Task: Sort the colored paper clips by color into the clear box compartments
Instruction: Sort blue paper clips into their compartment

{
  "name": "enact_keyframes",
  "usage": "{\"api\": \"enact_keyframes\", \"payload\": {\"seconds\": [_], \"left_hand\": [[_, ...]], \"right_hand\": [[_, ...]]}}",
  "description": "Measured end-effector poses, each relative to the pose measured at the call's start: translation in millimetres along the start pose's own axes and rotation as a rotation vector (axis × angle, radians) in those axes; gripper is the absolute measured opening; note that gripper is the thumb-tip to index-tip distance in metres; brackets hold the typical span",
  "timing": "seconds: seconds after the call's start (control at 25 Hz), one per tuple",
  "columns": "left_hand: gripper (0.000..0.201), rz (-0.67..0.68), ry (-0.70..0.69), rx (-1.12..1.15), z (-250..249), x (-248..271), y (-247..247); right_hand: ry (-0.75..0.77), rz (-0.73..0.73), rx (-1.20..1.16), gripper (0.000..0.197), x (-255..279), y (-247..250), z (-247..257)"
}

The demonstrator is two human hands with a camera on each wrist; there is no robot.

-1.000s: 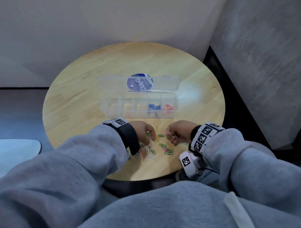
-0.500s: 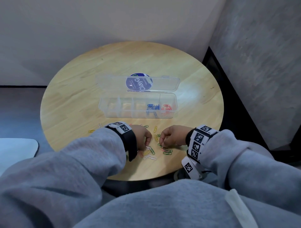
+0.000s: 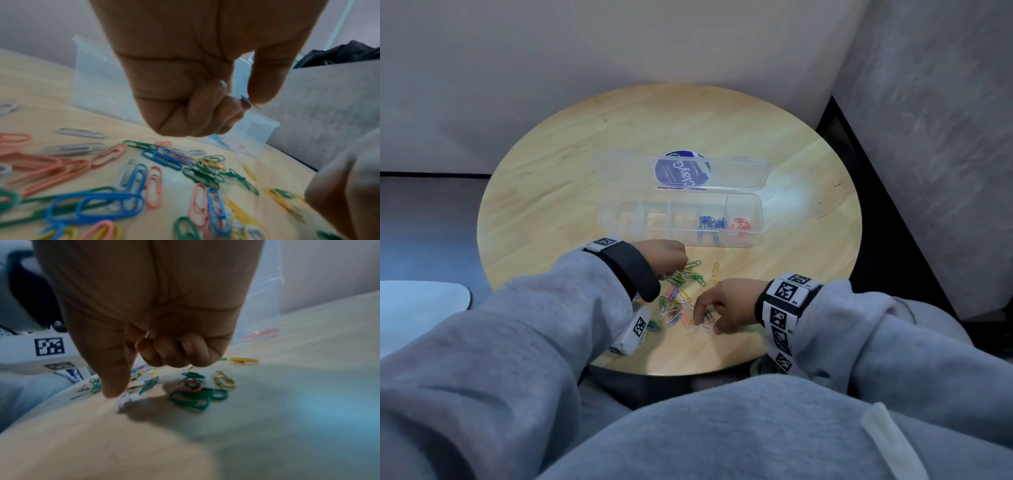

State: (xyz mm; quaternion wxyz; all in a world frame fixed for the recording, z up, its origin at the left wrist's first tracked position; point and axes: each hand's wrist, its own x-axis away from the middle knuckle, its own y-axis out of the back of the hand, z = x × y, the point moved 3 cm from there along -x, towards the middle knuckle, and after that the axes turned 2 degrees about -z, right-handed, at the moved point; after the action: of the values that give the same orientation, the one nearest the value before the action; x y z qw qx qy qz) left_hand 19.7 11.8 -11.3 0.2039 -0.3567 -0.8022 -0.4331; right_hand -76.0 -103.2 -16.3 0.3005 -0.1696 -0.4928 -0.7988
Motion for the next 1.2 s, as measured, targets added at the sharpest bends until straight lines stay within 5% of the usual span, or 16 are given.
{"api": "enact_keyframes", "payload": {"seconds": [0.2, 0.44, 0.8, 1.0, 1.2], "left_hand": [[0.026, 0.044, 0.053, 0.417, 2, 4, 3], [0.031, 0.116, 0.071, 0.490, -2, 8, 2], [0.023, 0.034, 0.038, 0.309, 4, 10, -1], [0.011, -0.004, -0.112, -0.199, -1, 7, -1], [0.016, 0.020, -0.171, -0.470, -15, 11, -23]], "right_hand": [[0.020, -0.077, 0.083, 0.025, -7, -5, 2], [-0.050, -0.127, 0.096, 0.013, -8, -1, -7], [-0.016, -0.097, 0.128, 0.008, -15, -11, 0], [-0.055, -0.066, 0.198, 0.008, -12, -11, -1], [-0.140, -0.035, 0.076, 0.009, -3, -6, -15]]}}
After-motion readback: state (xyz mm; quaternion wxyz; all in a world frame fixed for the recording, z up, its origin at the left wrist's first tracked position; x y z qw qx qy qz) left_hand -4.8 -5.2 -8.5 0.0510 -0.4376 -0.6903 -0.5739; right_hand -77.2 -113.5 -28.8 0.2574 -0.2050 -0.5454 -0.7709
